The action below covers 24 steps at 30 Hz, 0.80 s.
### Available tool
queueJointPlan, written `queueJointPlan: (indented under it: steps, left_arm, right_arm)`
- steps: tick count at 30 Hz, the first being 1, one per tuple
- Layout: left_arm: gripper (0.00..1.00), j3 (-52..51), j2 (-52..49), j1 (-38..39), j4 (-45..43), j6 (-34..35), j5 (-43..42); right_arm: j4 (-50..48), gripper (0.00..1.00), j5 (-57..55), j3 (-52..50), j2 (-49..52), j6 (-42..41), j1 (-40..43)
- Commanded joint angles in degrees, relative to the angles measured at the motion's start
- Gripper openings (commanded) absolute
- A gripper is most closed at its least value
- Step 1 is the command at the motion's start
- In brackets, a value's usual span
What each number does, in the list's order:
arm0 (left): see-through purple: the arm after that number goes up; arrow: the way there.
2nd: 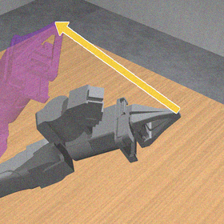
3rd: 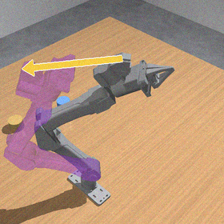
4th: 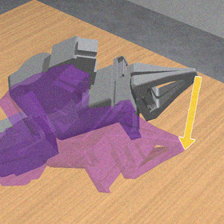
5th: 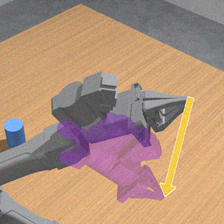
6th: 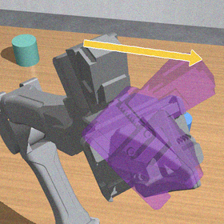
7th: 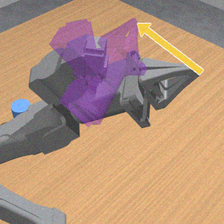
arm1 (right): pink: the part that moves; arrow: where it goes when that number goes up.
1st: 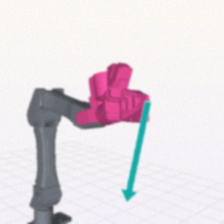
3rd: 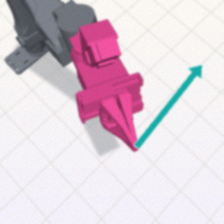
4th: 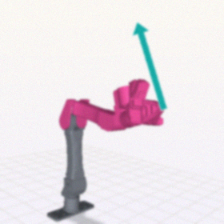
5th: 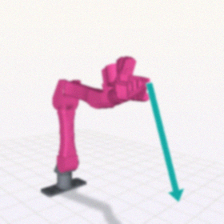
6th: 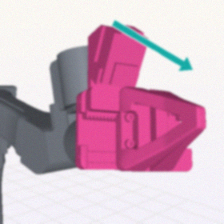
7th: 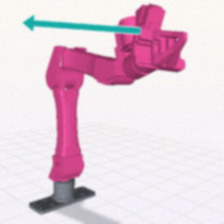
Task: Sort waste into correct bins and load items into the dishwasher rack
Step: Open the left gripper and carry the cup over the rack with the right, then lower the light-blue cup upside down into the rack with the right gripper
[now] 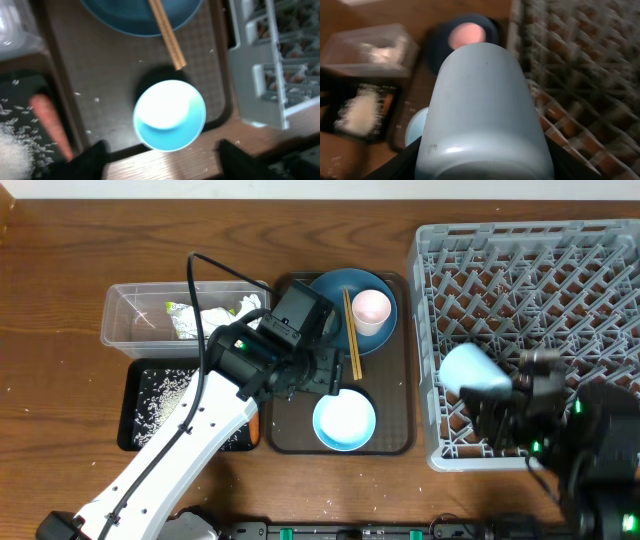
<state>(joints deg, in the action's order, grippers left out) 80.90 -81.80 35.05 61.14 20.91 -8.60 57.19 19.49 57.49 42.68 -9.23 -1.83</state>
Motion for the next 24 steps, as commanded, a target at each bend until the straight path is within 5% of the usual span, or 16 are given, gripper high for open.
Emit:
queueJointPlan:
  steps: [1,7,19,24]
  left_arm:
    - [0.84,-0.1,0.2,0.0,0.1,0.2,3.1]
    - [0.89,-0.1,0.2,0.0,0.1,0.2,3.1]
    - [0.95,-0.1,0.2,0.0,0.1,0.2,3.1]
    - [0.96,-0.1,0.2,0.0,0.1,0.2,3.1]
  right_arm:
    - [2.3,0.49,-9.2,7.6,8.1,-0.7,0.3]
    - [7.8,0.49,-13.7,16.5,22.4,1.2,0.3]
    - [8.2,0.36,-13.2,16.7,40.0,1.2,-0.3]
    - [8.0,0.38,-13.2,16.6,44.8,2.7,-0.9]
